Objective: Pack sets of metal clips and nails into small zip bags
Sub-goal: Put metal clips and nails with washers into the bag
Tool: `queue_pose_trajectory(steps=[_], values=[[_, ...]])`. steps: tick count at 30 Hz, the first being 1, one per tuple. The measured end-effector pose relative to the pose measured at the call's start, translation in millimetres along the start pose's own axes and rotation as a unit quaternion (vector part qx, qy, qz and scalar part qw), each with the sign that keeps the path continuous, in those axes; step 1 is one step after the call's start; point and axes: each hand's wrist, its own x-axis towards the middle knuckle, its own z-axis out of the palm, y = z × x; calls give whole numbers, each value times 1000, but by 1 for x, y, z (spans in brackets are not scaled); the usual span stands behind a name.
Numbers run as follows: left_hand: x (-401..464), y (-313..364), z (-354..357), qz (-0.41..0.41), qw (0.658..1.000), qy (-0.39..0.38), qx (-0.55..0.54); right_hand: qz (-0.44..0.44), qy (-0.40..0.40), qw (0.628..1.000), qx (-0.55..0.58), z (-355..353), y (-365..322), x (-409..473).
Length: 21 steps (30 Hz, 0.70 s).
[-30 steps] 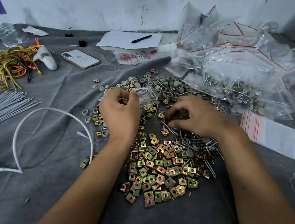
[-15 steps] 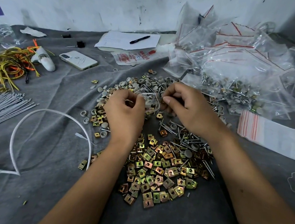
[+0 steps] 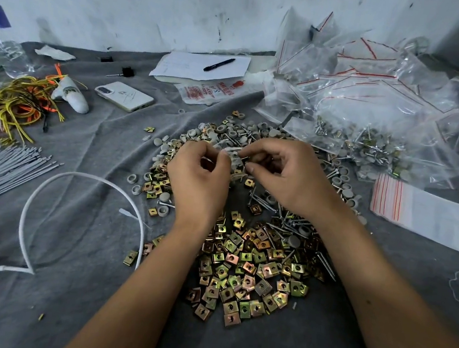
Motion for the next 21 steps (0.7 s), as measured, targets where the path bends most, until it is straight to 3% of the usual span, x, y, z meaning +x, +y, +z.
queue_pose_trajectory(steps=[7,13,15,18,21], values=[[-2,0,1,19,1000,-12,-1,5,27,999,-34,2,3,2],[-1,-2,1,10,1000,-14,-12,20,136,991,-1,-18,14,3],[-1,-2,1,7,1000,-12,-12,21,152,987,-41,-27,20,3],[0,-4,1,3,1000,-12,-12,50,112,985,-119,-42,29,2],[0,-4,1,3,1000,-11,-8,75,-1,981,-176,-52,35,0]])
